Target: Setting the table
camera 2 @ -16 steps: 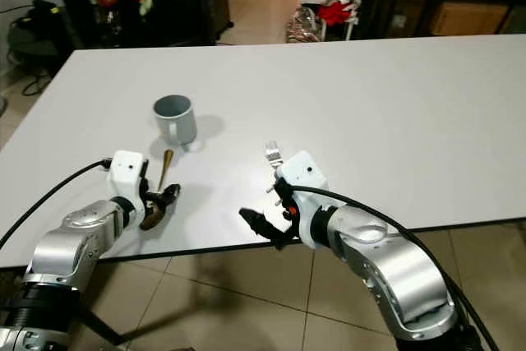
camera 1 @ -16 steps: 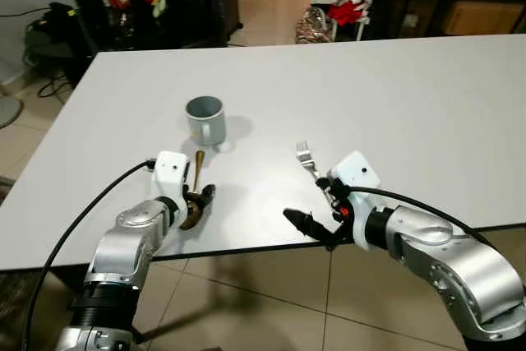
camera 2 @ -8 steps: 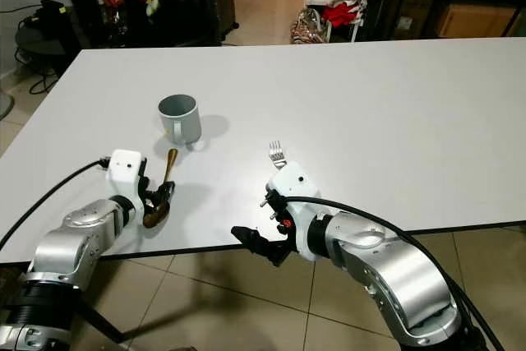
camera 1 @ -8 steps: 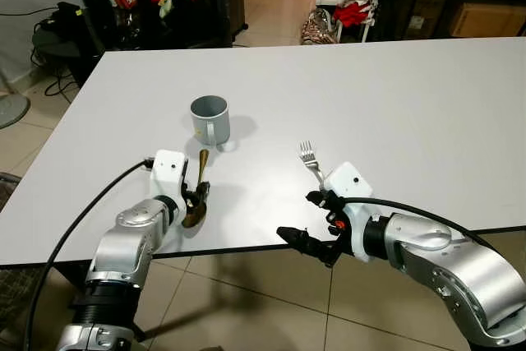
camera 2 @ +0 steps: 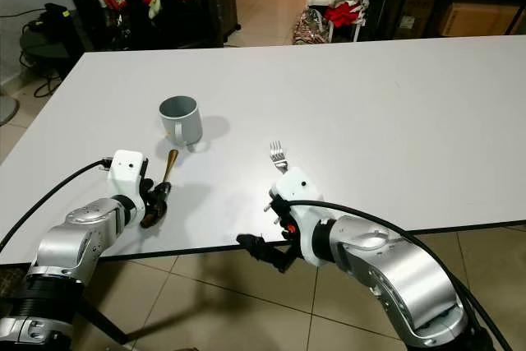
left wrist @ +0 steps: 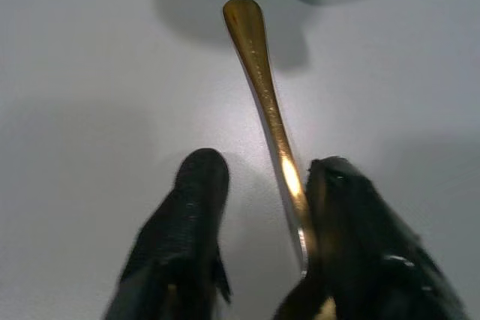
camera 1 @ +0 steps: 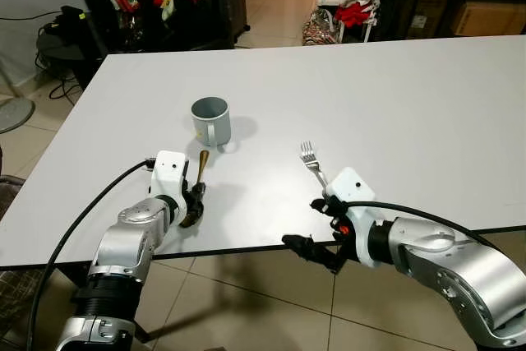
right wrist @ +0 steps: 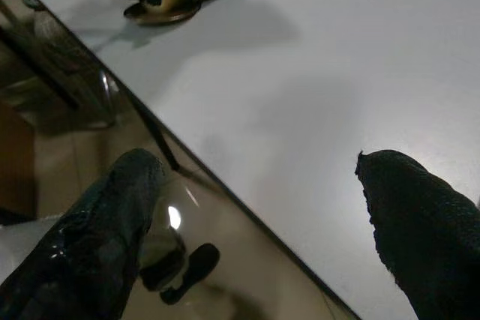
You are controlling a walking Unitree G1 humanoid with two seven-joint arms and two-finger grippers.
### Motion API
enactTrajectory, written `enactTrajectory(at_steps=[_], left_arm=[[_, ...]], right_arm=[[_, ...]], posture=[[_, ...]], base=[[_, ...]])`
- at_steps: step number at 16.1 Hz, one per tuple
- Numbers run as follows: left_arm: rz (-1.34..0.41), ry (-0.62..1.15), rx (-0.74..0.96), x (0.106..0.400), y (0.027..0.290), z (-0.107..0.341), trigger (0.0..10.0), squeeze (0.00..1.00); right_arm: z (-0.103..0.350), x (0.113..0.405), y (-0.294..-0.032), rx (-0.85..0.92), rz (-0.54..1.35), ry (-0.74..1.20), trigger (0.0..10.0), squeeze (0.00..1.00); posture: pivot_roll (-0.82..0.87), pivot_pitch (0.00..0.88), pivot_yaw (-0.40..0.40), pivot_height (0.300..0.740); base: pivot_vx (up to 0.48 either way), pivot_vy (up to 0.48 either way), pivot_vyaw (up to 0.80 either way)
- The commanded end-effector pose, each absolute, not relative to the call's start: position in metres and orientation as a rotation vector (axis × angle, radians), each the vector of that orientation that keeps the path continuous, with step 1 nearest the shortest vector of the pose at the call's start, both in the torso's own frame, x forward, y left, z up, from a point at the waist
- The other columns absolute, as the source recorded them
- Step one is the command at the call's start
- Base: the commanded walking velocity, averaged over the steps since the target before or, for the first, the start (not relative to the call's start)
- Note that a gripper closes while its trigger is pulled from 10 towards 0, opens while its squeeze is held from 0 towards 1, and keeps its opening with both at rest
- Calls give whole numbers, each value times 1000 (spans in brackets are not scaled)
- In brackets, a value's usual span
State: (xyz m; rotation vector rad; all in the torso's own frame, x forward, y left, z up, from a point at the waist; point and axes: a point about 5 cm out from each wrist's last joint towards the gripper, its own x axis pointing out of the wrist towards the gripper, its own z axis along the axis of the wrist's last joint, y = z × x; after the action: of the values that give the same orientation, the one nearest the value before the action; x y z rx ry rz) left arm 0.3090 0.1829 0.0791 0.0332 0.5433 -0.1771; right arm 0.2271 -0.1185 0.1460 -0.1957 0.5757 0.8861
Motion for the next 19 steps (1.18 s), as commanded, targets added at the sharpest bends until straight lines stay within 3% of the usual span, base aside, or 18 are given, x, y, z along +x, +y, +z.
enactTrajectory(at_steps=[1,8,13,19], left_arm=[[-174,598,21,306,183,70,0,0],[-131,620,-9,304,187,69,0,0],[-6,635,-3,298,203,65,0,0],[87,628,-41,295,203,66,0,0]], right_arm=[[147,221,-114,-199,922,575,10000,0],[147,220,-114,-198,928,583,10000,0],[146,222,-113,-210,930,584,10000,0],[144,222,-111,-222,937,586,10000,0]], posture=[[-89,0,85,740],[-83,0,87,740],[-73,0,79,740],[-67,0,75,740]], base=[[0,0,0],[0,0,0],[0,0,0],[0,0,0]])
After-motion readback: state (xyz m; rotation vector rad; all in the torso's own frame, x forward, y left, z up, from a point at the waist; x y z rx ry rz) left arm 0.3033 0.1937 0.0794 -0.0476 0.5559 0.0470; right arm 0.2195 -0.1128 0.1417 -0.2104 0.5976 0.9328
